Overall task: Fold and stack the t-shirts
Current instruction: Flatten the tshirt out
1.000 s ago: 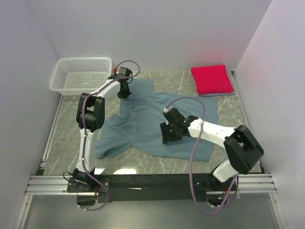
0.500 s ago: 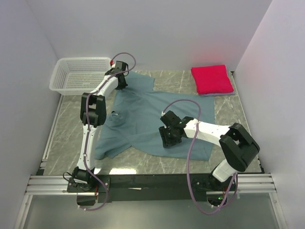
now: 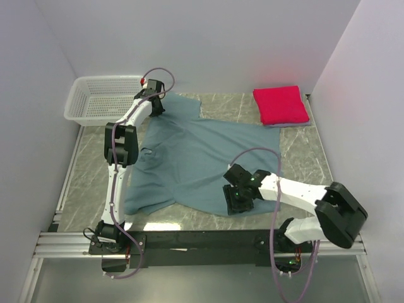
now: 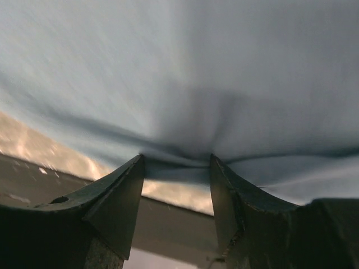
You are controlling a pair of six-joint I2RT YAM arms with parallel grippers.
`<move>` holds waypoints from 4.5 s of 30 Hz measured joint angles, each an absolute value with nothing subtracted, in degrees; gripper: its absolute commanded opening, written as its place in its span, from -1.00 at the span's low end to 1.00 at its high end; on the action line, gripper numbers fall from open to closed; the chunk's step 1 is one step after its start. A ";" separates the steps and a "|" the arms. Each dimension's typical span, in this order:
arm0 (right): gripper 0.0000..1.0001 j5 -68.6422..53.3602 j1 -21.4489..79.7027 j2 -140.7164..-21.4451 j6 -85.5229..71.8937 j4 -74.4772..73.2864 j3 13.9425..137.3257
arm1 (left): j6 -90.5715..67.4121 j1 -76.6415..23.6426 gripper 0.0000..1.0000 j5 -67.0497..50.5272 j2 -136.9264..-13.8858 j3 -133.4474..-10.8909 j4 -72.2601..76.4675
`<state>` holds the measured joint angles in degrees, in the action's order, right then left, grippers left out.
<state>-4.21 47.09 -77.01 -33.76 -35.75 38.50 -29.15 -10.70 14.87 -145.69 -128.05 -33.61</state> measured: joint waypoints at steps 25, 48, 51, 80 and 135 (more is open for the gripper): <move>0.11 -5.21 47.40 -53.47 -47.62 -47.37 35.14 | -28.93 -12.58 -0.03 13.52 -138.19 -117.84 -30.37; 0.08 0.73 52.58 -90.45 -31.40 -30.33 52.31 | -32.12 -18.11 -0.62 17.45 -131.79 -105.54 -30.50; 0.08 0.95 53.95 -90.43 -31.46 -30.72 49.95 | -32.01 -18.09 -0.62 18.04 -132.60 -106.21 -30.13; 0.24 0.58 54.76 -80.29 -34.50 -43.44 40.56 | -29.36 -17.98 -0.41 21.08 -138.87 -116.11 -31.57; -0.31 17.98 24.80 -73.17 -49.74 -50.68 38.09 | -30.50 -31.53 0.48 13.47 -97.71 -71.79 -28.53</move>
<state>17.98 24.80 -73.17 -49.74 -50.68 38.09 -30.50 -31.53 13.47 -97.71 -71.79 -28.53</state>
